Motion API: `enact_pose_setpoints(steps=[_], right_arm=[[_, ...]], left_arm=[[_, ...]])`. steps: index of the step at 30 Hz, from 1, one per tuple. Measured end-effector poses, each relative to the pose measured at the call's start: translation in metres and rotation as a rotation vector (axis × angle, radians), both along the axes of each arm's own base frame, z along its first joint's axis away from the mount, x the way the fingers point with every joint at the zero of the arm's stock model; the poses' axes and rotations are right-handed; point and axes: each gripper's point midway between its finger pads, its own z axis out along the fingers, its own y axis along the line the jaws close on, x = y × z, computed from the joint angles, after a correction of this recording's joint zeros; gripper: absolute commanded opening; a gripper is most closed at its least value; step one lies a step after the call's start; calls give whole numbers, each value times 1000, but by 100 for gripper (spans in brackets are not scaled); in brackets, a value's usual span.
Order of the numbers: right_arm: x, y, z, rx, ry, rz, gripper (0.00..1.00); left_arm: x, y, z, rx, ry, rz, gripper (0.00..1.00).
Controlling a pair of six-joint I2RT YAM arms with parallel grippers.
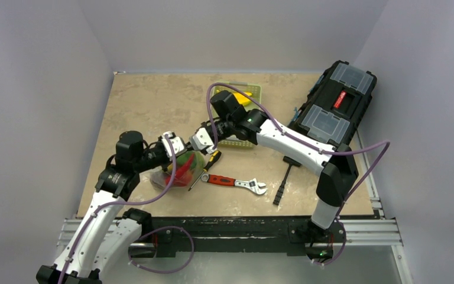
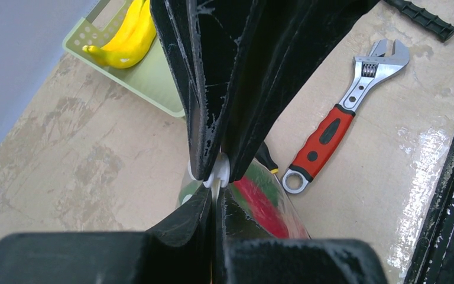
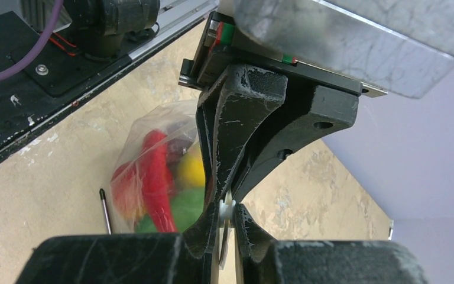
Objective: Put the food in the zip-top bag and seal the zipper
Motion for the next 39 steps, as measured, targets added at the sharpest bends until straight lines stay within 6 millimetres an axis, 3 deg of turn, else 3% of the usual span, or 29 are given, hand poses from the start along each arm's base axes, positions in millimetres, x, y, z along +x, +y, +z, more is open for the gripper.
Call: enact_pose_setpoints(steps=[8, 13, 16, 18, 19, 25, 32, 39], right_arm=[[0, 8, -7, -2, 40, 4, 18], [1, 12, -9, 8, 56, -13, 41], [4, 7, -11, 33, 70, -62, 67], [3, -4, -19, 35, 126, -109, 97], [3, -9, -21, 36, 155, -129, 99], [9, -39, -27, 100, 277, -277, 99], [17, -40, -7, 157, 437, -429, 99], [17, -54, 22, 231, 431, -508, 58]], left_arm=[[0, 2, -4, 10, 17, 12, 0], [0, 2, -6, 9, 21, 11, 0], [-2, 0, -7, 5, 24, 1, 0], [0, -2, -2, -5, 5, -5, 0], [1, -2, -1, -8, -1, -6, 0], [4, -3, 1, -12, -6, -5, 0], [6, -4, -4, -14, 21, 0, 0], [6, -5, -4, -22, 34, 1, 0]])
